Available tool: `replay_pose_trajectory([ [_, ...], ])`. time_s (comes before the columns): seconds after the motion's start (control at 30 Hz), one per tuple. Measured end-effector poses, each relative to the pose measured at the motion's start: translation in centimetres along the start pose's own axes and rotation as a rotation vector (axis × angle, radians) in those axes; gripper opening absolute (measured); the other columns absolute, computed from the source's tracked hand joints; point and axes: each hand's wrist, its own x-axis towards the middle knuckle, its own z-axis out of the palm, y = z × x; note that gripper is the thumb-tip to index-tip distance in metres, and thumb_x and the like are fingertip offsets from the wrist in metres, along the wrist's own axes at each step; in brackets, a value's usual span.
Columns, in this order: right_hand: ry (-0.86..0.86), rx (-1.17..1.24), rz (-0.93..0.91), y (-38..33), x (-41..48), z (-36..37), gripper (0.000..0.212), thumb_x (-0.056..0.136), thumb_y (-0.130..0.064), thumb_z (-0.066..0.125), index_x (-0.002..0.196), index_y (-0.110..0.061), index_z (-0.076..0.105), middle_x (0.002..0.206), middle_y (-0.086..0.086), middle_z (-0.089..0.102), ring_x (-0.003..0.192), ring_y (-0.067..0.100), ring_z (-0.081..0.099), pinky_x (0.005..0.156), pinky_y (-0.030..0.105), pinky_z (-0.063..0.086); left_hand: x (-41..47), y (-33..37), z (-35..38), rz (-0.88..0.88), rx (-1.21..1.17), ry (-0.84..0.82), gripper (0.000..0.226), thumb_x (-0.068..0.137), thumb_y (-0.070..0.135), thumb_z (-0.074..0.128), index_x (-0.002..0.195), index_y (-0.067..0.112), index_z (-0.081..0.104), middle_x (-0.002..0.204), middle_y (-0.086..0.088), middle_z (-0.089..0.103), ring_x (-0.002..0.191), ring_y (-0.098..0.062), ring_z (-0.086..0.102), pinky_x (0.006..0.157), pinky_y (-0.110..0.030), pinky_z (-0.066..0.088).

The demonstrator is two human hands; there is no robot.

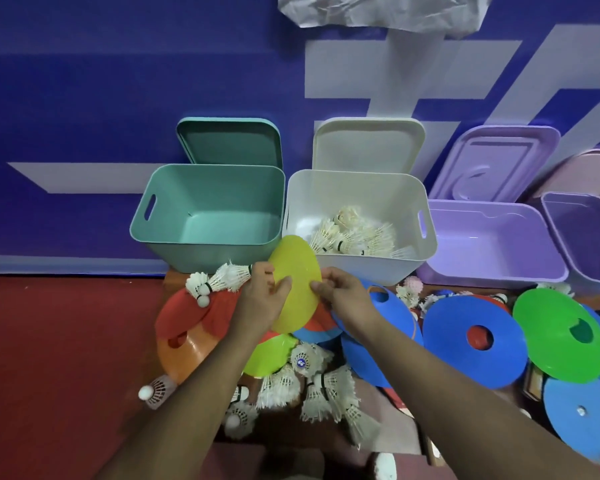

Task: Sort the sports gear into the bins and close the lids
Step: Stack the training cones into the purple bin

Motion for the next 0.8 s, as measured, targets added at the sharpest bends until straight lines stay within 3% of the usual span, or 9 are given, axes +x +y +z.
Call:
replay_pose_trajectory([
  [0.1,-0.096,-0.108,-0.21,-0.7,-2.1,-0.6,0.006,0.085,-0.011,0.071,0.09,-0.013,0.072,0.078,0.014,0.066,0.075,0.017,0.058,0.073,0.033,0.048,-1.1,1.4,0.1,-0.003,-0.205,0.042,0.044,0.075,0.059,0.07,0.097,0.03,0.045,0.084,-0.014,0.066,0.082,-0.028,0.065,0.077,-0.041,0.05],
  [0.13,-0.11,-0.204,-0.288,-0.8,-2.8,-1.1,0.01,0.086,-0.006,0.07,0.092,-0.014,0.072,0.081,0.006,0.068,0.075,0.006,0.059,0.074,0.022,0.049,-1.7,2.1,0.3,-0.014,-0.292,0.044,0.048,0.072,0.06,0.074,0.096,0.03,0.045,0.082,-0.013,0.068,0.079,-0.027,0.066,0.076,-0.04,0.051],
  [0.2,-0.124,-0.412,-0.421,-0.8,-4.1,-2.2,0.016,0.088,-0.004,0.068,0.101,-0.013,0.073,0.089,-0.008,0.068,0.074,-0.01,0.057,0.074,0.007,0.041,-2.7,3.0,0.8,-0.037,-0.417,0.045,0.055,0.066,0.055,0.081,0.097,0.028,0.045,0.086,-0.012,0.069,0.077,-0.024,0.066,0.078,-0.04,0.051],
  [0.3,-0.165,-0.663,-0.557,-0.8,-5.1,-4.8,0.023,0.089,-0.006,0.065,0.109,-0.013,0.072,0.095,-0.018,0.062,0.081,-0.016,0.052,0.075,0.004,0.035,-4.9,4.5,2.4,-0.058,-0.452,0.065,0.059,0.064,0.053,0.083,0.102,0.028,0.046,0.098,-0.013,0.067,0.083,-0.019,0.067,0.081,-0.036,0.054],
  [0.43,-0.244,-0.721,-0.532,-0.9,-6.2,-8.1,0.027,0.09,-0.022,0.065,0.117,-0.02,0.068,0.104,-0.004,0.065,0.086,0.0,0.055,0.076,0.015,0.039,-7.1,5.5,4.7,-0.074,-0.453,0.131,0.038,0.085,0.013,0.071,0.111,0.008,0.043,0.088,-0.005,0.067,0.067,-0.001,0.066,0.062,-0.013,0.051],
  [0.5,-0.129,-0.78,-0.448,-0.1,-5.6,-10.5,0.032,0.09,-0.031,0.065,0.118,-0.016,0.065,0.111,-0.002,0.064,0.097,0.011,0.058,0.083,0.02,0.04,-8.1,5.7,5.3,-0.065,-0.434,0.157,0.034,0.087,0.011,0.069,0.108,0.009,0.043,0.087,-0.004,0.067,0.071,-0.007,0.068,0.065,-0.018,0.051],
  [0.63,-0.001,-1.298,-0.372,2.7,-2.5,-14.3,0.045,0.095,-0.043,0.049,0.134,-0.02,0.053,0.127,0.008,0.053,0.115,0.033,0.05,0.104,0.039,0.035,-10.1,5.7,6.0,-0.075,-0.301,0.143,0.034,0.088,0.025,0.069,0.108,0.016,0.044,0.095,0.003,0.064,0.08,-0.004,0.064,0.066,-0.017,0.048],
  [0.73,0.012,-1.279,-0.246,3.3,-1.6,-15.2,0.041,0.098,-0.043,0.042,0.135,-0.031,0.054,0.125,0.015,0.048,0.115,0.038,0.046,0.105,0.041,0.034,-11.4,5.9,6.6,-0.081,-0.227,0.186,0.04,0.087,0.029,0.07,0.114,0.017,0.043,0.099,0.011,0.06,0.089,0.001,0.058,0.063,-0.006,0.043],
  [0.8,0.032,-1.19,-0.227,3.4,-1.3,-15.6,0.035,0.099,-0.038,0.045,0.128,-0.028,0.061,0.116,0.02,0.052,0.114,0.039,0.046,0.102,0.04,0.036,-12.2,6.2,7.0,-0.095,-0.203,0.197,0.041,0.088,0.028,0.069,0.116,0.019,0.042,0.098,0.014,0.057,0.087,0.005,0.054,0.058,-0.002,0.042],
])
